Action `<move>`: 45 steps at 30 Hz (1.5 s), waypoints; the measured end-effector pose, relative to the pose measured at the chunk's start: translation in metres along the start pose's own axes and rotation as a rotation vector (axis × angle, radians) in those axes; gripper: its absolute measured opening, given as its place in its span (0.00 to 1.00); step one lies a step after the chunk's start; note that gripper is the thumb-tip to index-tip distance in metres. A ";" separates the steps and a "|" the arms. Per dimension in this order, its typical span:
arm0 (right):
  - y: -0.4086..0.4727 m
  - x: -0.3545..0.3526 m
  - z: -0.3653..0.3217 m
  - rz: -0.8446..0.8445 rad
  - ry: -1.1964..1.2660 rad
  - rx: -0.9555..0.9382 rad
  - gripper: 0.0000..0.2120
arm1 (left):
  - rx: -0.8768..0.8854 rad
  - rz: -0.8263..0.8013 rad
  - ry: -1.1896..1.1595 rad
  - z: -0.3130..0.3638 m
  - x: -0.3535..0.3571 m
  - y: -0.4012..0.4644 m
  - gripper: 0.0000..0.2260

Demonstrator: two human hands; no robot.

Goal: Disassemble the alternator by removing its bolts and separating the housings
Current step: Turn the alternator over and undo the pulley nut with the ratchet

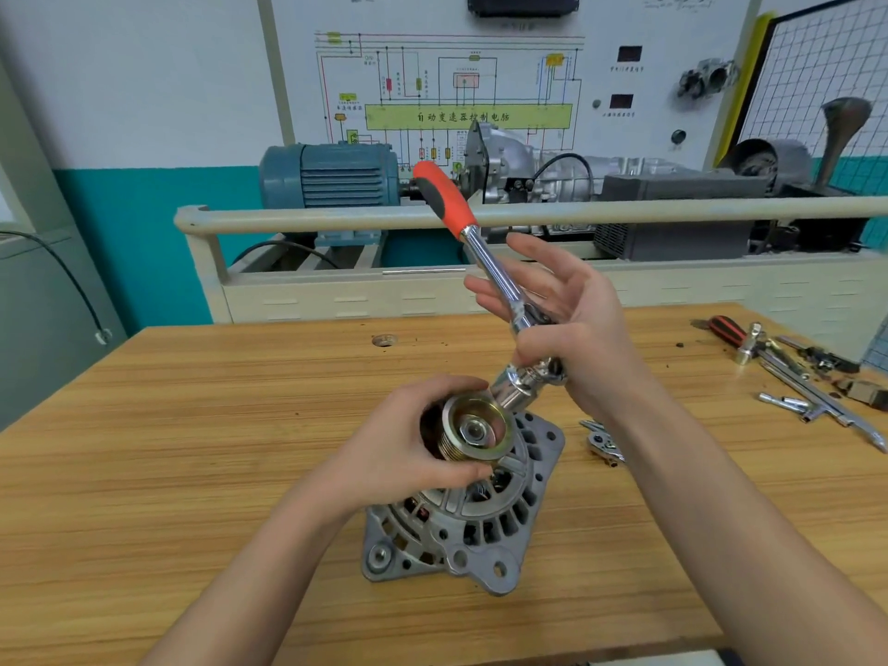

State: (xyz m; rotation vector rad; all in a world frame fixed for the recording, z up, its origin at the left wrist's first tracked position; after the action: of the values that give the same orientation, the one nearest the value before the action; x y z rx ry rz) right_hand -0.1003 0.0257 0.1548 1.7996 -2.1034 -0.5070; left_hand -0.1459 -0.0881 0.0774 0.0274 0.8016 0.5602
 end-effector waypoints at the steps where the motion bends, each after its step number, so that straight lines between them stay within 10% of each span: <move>1: 0.000 0.003 0.001 -0.008 -0.003 0.004 0.45 | 0.001 0.018 -0.007 0.000 -0.001 0.000 0.31; 28: -0.043 -0.005 0.061 0.602 -0.170 0.274 0.14 | -0.101 0.366 0.209 0.000 0.004 -0.011 0.26; 45: -0.021 0.018 0.050 0.322 -0.570 0.293 0.10 | -0.042 0.455 0.211 0.006 0.002 -0.015 0.24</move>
State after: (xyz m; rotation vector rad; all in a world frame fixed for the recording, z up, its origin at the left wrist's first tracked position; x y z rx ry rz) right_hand -0.1078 0.0080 0.1012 1.5230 -2.9231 -0.7161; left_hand -0.1334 -0.0987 0.0771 0.1152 0.9957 1.0223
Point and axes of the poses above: each hand's wrist, its own y-axis towards the middle knuckle, its own x-axis out of the palm, z = x × y, the point moved 10 cm from there along y, towards the middle knuckle, and after that the axes turned 8 degrees about -z, right-handed, at the moved point
